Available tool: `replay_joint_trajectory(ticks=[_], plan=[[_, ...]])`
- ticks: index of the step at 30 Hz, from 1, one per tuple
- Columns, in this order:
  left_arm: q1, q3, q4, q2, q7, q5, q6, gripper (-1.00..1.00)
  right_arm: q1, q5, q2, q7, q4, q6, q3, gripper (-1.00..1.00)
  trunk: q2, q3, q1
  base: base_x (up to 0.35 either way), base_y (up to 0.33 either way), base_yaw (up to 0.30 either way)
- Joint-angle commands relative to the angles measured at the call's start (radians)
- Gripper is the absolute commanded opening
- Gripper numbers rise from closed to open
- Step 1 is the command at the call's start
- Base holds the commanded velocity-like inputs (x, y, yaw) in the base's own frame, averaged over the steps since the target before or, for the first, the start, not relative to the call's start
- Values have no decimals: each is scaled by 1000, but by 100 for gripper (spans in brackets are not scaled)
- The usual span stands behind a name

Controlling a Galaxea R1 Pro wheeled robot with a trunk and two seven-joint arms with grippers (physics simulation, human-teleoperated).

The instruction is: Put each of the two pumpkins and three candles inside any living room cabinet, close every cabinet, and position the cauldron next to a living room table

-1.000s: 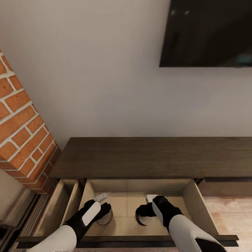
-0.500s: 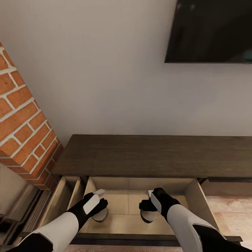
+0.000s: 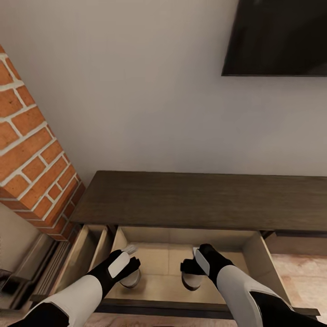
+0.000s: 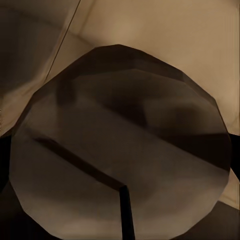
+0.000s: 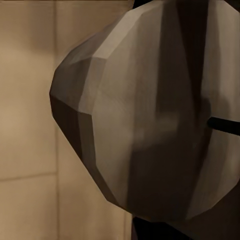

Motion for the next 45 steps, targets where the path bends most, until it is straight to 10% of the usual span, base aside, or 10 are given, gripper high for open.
replay_joint_trajectory(ticks=[1, 7, 45], plan=[[-1, -8, -2, 1, 7, 7, 3, -100, 0, -9, 1, -3, -2, 5, -7, -100, 0, -2, 0, 0, 0, 69], [-1, -8, -2, 1, 7, 7, 4, -100, 1, -62, 1, -5, -1, 5, -8, -100, 0, -12, 0, 0, 0, 69], [-1, -6, 0, -1, 6, 9, 10, -100, 3, -66, 1, 0, 1, -13, -9, -100, 0, -40, 0, 0, 0, -13]])
